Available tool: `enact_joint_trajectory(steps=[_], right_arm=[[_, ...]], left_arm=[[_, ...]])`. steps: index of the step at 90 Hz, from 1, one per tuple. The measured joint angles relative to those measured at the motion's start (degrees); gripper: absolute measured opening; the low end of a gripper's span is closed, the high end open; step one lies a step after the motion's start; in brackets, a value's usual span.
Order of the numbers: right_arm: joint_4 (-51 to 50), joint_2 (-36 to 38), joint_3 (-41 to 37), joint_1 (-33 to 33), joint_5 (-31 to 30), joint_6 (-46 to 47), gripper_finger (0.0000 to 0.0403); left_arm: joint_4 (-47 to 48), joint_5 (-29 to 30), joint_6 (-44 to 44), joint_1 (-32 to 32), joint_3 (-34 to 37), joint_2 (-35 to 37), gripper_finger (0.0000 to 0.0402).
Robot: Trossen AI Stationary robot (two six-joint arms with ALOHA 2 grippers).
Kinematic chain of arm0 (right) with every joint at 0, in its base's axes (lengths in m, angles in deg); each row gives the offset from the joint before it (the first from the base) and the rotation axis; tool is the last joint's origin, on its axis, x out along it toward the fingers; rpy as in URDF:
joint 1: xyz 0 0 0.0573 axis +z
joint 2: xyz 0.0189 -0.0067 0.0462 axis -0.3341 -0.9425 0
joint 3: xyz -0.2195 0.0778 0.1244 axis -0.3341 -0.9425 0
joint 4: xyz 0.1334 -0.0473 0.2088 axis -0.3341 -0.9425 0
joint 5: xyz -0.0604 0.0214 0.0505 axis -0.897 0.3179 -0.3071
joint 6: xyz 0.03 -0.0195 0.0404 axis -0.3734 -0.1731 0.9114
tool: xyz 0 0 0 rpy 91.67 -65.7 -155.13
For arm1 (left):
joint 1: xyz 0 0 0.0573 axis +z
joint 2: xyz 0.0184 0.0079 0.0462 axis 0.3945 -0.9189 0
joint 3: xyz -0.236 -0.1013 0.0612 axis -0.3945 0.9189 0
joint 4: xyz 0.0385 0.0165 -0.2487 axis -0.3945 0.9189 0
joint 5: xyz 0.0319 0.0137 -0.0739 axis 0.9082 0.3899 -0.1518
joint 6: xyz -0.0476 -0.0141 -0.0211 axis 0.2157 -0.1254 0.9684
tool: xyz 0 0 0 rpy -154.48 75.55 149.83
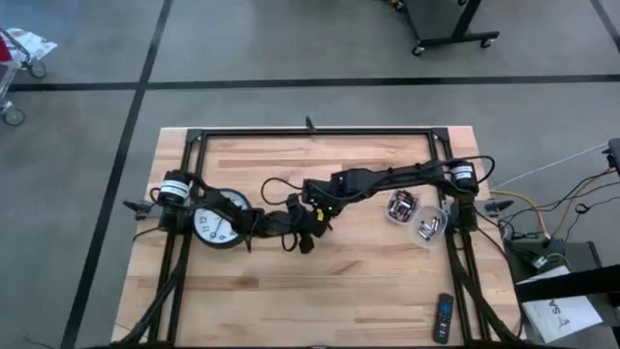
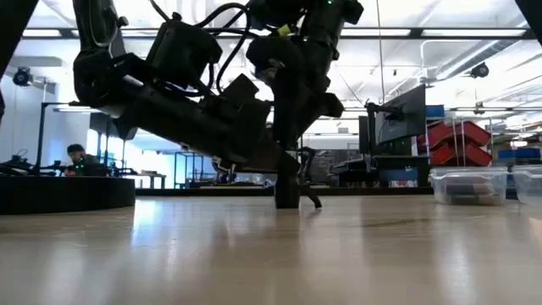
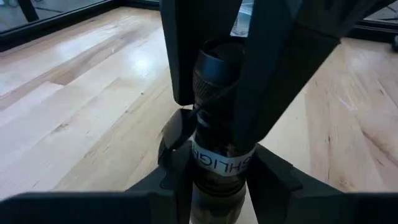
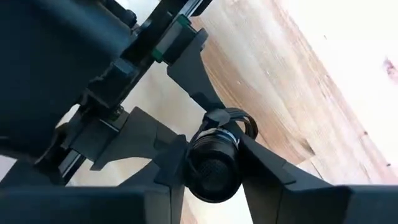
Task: Insert battery
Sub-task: Open the black flashlight battery compartment
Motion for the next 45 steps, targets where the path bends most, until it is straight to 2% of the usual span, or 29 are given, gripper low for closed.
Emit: enact_joint_trajectory(steps=[16, 45], right_arm=[[-0.9, 0.1, 0.0, 0.1, 1.3, -8.5, 0.0106], [-1.8, 0.1, 0.0, 0.8, 9.8, -36.4, 0.0100]], left_arm=[[-0.9, -5.1, -3.9, -0.1, 0.1, 0.0, 0.0098], [-2.1, -16.7, -9.7, -0.2, 0.2, 0.3, 0.0098]])
